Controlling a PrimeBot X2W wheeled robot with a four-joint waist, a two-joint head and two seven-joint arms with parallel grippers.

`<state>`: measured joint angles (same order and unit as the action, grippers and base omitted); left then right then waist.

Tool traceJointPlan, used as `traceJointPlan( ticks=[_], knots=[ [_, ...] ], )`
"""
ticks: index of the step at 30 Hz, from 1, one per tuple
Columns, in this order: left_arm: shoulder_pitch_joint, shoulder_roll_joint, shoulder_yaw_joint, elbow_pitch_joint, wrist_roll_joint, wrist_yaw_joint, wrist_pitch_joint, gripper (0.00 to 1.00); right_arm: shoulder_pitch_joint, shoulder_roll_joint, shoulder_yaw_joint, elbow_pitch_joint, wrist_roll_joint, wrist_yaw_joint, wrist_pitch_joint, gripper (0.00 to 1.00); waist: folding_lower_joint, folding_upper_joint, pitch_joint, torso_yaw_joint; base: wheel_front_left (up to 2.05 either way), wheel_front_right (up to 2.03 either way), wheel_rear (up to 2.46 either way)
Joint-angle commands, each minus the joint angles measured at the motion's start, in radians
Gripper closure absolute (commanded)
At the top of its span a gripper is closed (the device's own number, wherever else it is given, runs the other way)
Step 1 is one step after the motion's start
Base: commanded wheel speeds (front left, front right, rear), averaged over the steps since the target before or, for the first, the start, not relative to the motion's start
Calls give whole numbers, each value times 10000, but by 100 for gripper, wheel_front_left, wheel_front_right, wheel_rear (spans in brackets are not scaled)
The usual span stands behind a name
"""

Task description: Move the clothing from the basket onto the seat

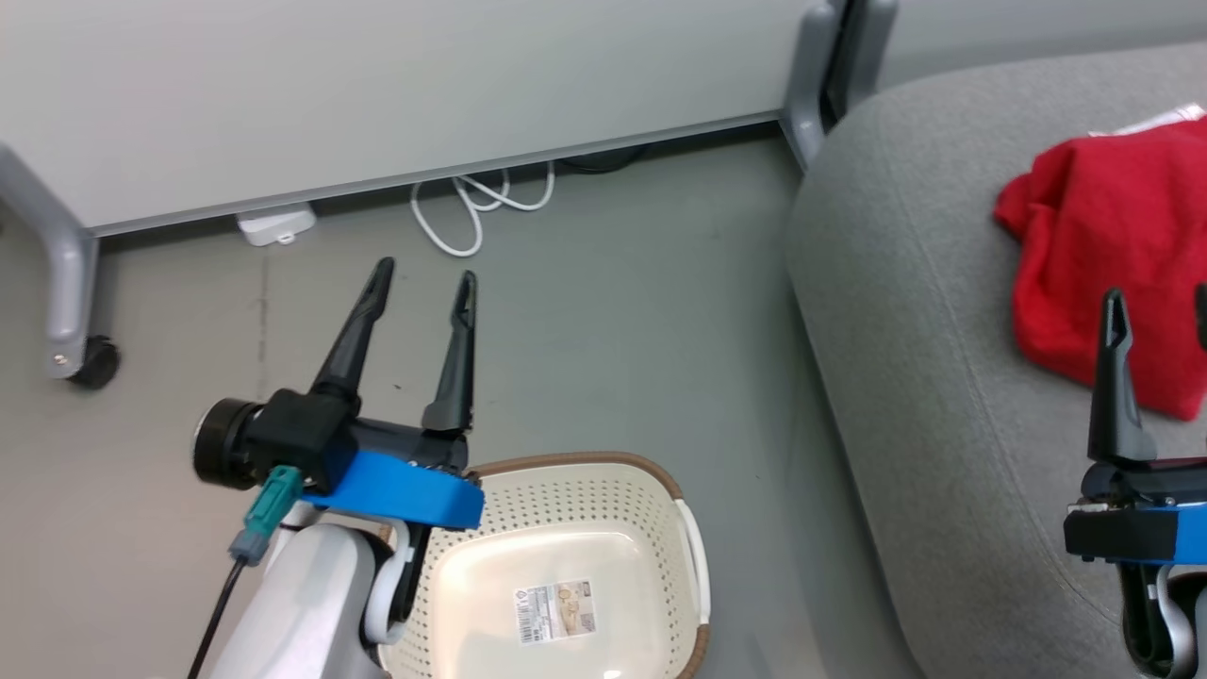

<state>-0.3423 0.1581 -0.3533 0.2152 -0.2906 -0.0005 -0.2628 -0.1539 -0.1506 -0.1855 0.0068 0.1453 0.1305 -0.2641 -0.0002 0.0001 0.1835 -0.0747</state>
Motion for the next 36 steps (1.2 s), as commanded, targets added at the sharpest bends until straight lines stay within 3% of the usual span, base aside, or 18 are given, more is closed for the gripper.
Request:
traceJointPlan(
  ticks=[1,15,36],
  knots=[
    [194,-40,233,-137,112,-55,-27,0,178,57,56,-50,-75,5,-3,0,2,-1,-297,389,0,0,0],
    [1705,-723,2326,-88,902,-690,-28,0,667,496,571,622,-231,5,-3,0,2,-1,-999,1388,0,0,0],
    [2557,-1073,3271,157,1231,-1188,-28,0,1128,909,1005,1469,-30,5,-3,0,2,-1,-1445,1761,0,0,0]
  ],
)
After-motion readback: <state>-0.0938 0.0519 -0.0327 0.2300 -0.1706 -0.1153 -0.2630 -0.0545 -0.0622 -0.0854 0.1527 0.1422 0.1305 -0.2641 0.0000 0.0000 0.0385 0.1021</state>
